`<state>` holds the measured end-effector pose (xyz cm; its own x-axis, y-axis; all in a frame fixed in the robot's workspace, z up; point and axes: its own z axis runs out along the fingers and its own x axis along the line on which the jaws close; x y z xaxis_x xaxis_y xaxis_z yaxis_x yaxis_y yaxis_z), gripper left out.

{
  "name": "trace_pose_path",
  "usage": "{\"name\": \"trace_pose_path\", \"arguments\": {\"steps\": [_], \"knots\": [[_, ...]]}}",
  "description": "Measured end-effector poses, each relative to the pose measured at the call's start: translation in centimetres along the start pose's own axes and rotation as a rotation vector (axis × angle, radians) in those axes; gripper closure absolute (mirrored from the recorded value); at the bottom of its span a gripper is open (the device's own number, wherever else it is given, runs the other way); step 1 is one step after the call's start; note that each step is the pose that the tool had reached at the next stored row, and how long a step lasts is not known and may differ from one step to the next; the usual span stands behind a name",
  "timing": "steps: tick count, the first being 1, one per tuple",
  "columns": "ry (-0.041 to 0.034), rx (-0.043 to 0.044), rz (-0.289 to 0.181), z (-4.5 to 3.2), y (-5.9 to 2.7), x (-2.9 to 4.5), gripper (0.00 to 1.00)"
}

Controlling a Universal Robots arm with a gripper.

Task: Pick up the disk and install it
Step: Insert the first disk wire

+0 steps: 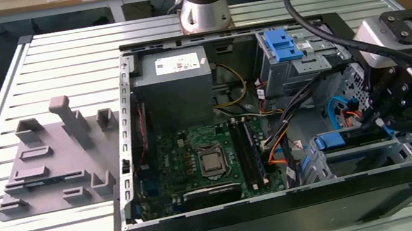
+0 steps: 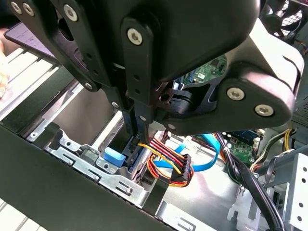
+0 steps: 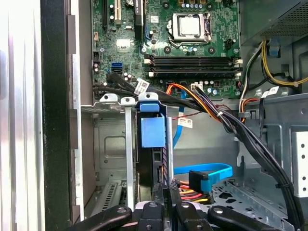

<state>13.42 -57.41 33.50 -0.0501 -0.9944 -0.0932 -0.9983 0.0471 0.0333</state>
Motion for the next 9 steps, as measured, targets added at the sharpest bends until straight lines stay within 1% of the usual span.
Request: {"name": "trace_pose_path", "arguments": {"steps": [4,9], "knots": [[-0.0016,0.0002,0.003,0.08,-0.01,0.09,0.84],[-0.0019,-0.0007,0.004,0.16,-0.01,0.14,0.84]]}}
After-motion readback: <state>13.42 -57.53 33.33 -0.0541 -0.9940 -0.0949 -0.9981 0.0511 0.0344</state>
